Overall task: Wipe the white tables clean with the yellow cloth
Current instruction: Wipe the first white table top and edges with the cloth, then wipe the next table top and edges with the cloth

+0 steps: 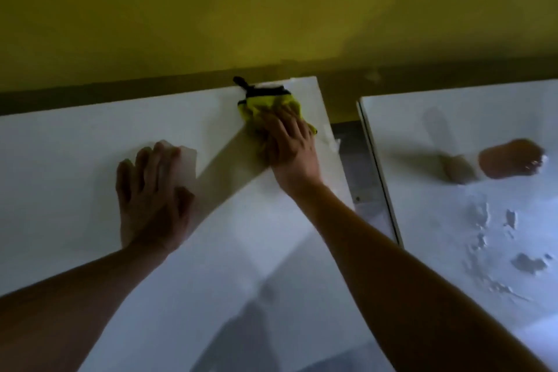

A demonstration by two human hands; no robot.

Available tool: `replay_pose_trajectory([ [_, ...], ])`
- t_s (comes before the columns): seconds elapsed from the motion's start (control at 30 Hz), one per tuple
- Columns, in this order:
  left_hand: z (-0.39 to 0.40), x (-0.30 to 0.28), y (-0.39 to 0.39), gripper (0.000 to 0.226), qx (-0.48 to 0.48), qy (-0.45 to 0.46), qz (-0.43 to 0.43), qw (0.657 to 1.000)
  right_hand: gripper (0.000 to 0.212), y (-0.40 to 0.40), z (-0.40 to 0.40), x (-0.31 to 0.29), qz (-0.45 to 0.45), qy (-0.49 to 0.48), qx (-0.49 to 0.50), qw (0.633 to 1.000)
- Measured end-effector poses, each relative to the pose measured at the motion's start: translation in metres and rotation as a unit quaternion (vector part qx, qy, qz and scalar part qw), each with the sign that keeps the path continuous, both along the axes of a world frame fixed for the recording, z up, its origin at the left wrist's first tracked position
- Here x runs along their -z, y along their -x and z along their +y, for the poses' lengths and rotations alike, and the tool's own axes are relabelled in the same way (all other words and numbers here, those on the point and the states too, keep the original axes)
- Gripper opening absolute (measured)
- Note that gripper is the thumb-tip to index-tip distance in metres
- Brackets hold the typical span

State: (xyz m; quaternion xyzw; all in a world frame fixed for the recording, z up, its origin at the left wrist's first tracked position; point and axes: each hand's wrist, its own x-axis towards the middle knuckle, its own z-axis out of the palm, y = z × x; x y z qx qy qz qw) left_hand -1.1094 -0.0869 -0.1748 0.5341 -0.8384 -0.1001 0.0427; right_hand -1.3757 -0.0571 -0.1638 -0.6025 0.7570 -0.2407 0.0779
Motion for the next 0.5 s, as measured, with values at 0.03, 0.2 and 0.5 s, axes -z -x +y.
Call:
replay_pose_trajectory([
  [0.03,0.001,-0.002,0.001,0.077,-0.004,-0.006,0.002,1.000,0.047,-0.005,0.026,0.001,-0.002,-0.006,0.006,1.000],
  [0.2,0.006,-0.006,0.006,0.073,-0.001,0.010,0.008,1.000,0.051,-0.045,0.137,0.007,-0.015,0.030,0.038,0.999],
  [0.5,0.016,0.004,0.012,0.060,-0.020,-0.005,-0.021,1.000,0.063,-0.060,0.199,-0.020,0.004,-0.099,0.072,0.992],
])
